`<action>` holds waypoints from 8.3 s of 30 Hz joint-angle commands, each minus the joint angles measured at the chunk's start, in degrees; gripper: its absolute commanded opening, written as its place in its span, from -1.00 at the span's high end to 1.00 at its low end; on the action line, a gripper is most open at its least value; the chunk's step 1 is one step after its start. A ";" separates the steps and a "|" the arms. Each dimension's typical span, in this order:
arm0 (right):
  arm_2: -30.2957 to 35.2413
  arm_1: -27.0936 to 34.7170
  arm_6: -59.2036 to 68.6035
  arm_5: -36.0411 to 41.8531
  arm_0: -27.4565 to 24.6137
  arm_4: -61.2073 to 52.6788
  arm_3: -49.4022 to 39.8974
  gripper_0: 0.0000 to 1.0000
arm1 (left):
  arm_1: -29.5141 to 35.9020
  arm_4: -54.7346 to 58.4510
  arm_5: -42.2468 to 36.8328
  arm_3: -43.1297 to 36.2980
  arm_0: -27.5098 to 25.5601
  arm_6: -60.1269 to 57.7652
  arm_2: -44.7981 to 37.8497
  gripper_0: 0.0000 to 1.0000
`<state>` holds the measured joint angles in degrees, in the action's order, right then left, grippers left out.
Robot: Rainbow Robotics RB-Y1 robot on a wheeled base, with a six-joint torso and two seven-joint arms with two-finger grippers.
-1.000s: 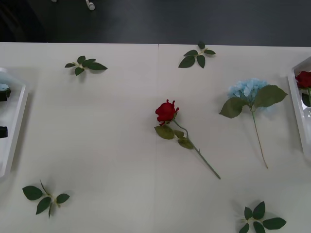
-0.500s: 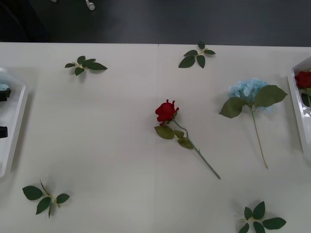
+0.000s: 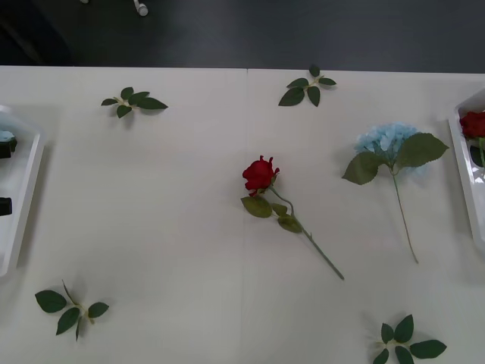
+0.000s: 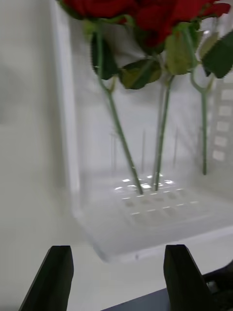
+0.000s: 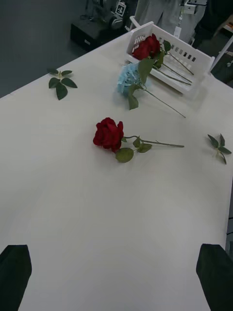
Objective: Put the red flowers into the right box and the blue flowers into the left box
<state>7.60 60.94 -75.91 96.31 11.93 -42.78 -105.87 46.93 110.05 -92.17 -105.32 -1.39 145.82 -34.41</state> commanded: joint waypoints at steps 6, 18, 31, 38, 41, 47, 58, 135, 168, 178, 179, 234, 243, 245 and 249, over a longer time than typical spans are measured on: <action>-14.63 -1.53 16.41 -2.45 2.58 6.04 -9.71 -0.09 | 1.24 0.43 -0.38 -0.32 -0.55 4.30 -0.30 -1.00; -25.97 -10.05 21.59 -8.69 3.54 18.44 -8.92 -0.09 | 1.24 0.43 -0.38 -0.32 -0.55 4.30 -0.30 -1.00; -31.33 -11.02 32.93 -14.31 5.74 19.93 -2.24 -0.08 | 1.24 0.43 -0.38 -0.32 -0.55 4.30 -0.30 -1.00; -32.12 -11.81 20.62 -21.26 5.91 19.93 1.10 -0.09 | 1.24 0.43 -0.38 -0.32 -0.55 4.30 -0.30 -1.00; -32.12 -12.16 16.67 -22.66 6.00 20.11 2.07 -0.09 | 1.24 0.43 -0.38 -0.32 -0.55 4.30 -0.30 -1.00; -32.12 -13.04 14.47 -23.63 5.91 20.37 2.51 -0.08 | 1.24 0.43 -0.38 -0.32 -0.55 4.30 -0.30 -1.00; -32.12 -14.09 18.95 -29.25 5.91 18.09 1.72 -1.00 | 1.24 0.43 -0.38 -0.32 -0.55 4.30 -0.30 -1.00; -13.05 5.59 11.92 -30.66 8.82 -14.00 -20.96 1.00 | 1.24 0.43 -0.38 -0.32 -0.55 4.30 -0.30 -1.00; -43.90 -12.07 -11.98 -83.04 11.45 2.44 -21.40 1.00 | -13.70 0.34 0.41 1.35 2.00 9.18 4.62 -1.00; -49.79 -18.93 -11.81 -83.04 18.92 3.76 -16.65 1.00 | -18.27 -0.28 0.68 9.79 6.22 9.18 9.01 -1.00; -50.40 -19.19 -11.81 -83.04 19.36 3.67 -16.39 1.00 | -18.45 -0.28 0.68 10.31 6.40 9.18 9.19 -1.00; -62.00 -36.51 -8.29 -84.71 35.01 2.62 4.62 0.87 | -28.65 -5.46 2.61 19.98 14.74 9.18 15.61 1.00; -62.00 -36.07 -8.55 -85.59 35.01 4.37 4.71 -1.00 | -28.65 -5.02 2.61 19.89 14.39 9.18 14.81 0.99; -62.00 -35.98 -8.12 -86.21 35.01 4.99 4.79 -1.00 | -28.56 -4.85 2.61 19.89 14.31 9.18 14.55 1.00; -62.00 -35.98 -7.50 -87.00 35.01 4.81 4.79 -1.00 | -27.77 -3.70 2.61 19.89 13.51 9.18 13.76 1.00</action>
<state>-55.04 24.43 -87.24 9.95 44.90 -38.11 -100.36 17.76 104.83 -89.65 -84.64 12.51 154.66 -19.79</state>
